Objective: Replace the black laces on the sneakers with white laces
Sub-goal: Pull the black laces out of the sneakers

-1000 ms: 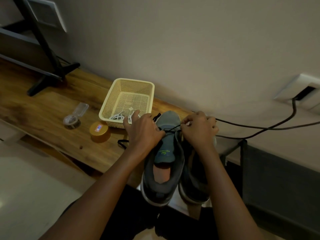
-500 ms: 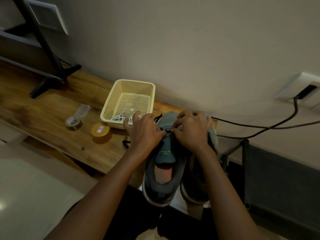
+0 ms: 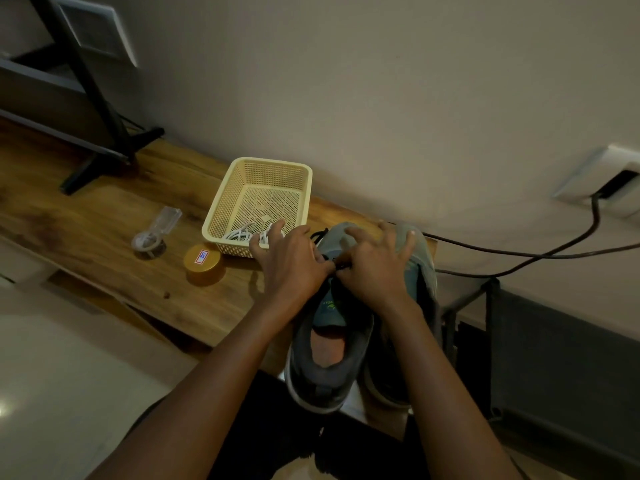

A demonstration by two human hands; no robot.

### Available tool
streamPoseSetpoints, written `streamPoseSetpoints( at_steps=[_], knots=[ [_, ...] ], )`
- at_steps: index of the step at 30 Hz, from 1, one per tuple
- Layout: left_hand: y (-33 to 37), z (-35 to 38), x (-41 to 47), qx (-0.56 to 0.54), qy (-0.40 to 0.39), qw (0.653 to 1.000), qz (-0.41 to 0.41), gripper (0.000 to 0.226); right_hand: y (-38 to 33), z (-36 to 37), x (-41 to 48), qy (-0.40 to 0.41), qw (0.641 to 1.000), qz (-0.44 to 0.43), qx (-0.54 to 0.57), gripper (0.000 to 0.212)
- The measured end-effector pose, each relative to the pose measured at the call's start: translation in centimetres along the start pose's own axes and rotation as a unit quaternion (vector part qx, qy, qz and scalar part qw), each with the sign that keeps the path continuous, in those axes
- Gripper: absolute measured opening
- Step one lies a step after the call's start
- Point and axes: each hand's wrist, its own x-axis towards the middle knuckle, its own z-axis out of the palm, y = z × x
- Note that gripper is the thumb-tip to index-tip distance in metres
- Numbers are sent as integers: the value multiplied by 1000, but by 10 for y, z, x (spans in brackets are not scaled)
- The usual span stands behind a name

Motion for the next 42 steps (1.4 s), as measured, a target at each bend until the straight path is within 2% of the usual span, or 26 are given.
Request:
streamPoseSetpoints(
  at_steps=[4,6,8,12,14,16,18,21,23,29,33,36,38,42],
  knots=[
    [0,1,0,3,1,1000,-2,41,0,0,0,25,1000,1,18,18],
    [1,-1,-1,6,-1,1000,-1,26,4,-4,0,42,998,13,34,17],
    [2,-3,-2,8,-3,1000,-3,12,13,-10,1,73,994,59,59,15],
    [3,-3,-2,3,-11,1000,-4,14,35,-16,3,144,955,222,131,10],
    [3,-3,-2,-1,-10,1000,-2,13,35,-13,3,143,947,249,145,12],
    [3,-3,-2,-5,-12,1000,1,13,29,-11,4,146,957,214,131,16],
    [3,-3,-2,-4,-13,1000,3,14,22,-11,5,130,976,137,109,25],
    [2,-2,-1,1,-9,1000,9,14,8,-8,3,24,997,43,56,25],
    [2,-2,-1,3,-8,1000,9,14,2,-3,1,-12,1000,19,21,20],
    [2,-2,-2,11,-4,1000,11,8,6,-7,1,33,998,29,45,15],
    [3,-3,-3,6,-8,1000,8,12,24,-17,4,116,977,154,94,12],
    [4,-2,-3,9,-10,1000,14,10,29,-18,3,97,961,226,122,11],
    [4,-1,-3,13,-11,1000,18,10,25,-15,2,80,969,209,108,15],
    [3,-1,-2,19,-12,1000,21,13,16,-12,4,59,991,83,88,26]
  ],
)
